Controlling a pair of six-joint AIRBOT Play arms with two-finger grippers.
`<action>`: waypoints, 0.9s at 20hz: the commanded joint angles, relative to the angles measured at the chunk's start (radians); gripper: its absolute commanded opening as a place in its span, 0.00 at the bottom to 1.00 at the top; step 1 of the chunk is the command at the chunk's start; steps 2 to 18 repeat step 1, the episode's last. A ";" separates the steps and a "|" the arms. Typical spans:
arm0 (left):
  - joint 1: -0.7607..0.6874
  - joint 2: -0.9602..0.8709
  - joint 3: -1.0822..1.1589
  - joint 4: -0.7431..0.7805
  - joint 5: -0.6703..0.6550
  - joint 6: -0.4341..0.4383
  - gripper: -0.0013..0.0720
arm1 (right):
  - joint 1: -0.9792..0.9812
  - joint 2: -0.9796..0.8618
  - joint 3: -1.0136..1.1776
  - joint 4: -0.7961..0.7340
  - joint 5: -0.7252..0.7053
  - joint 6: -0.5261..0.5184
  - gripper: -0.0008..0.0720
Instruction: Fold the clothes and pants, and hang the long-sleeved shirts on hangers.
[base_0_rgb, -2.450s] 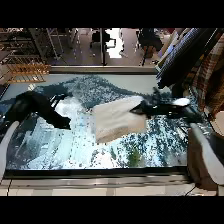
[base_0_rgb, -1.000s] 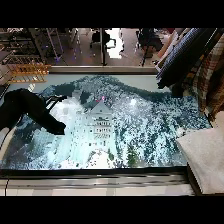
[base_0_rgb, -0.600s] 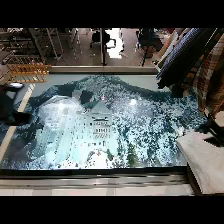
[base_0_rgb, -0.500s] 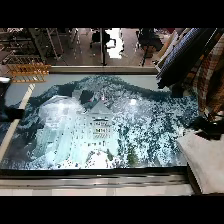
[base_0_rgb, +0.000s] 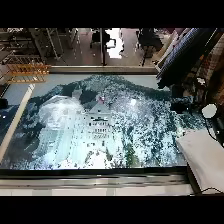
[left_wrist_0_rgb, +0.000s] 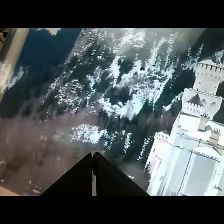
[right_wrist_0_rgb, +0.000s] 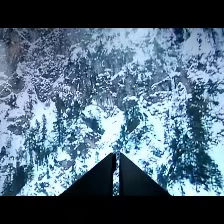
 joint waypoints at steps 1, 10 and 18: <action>0.003 0.002 0.001 0.003 -0.012 -0.006 0.04 | 0.016 0.000 -0.001 -0.009 -0.081 -0.006 0.12; 0.003 0.002 0.001 0.003 -0.012 -0.006 0.04 | 0.016 0.000 -0.001 -0.009 -0.081 -0.006 0.12; 0.003 0.002 0.001 0.003 -0.012 -0.006 0.04 | 0.016 0.000 -0.001 -0.009 -0.081 -0.006 0.12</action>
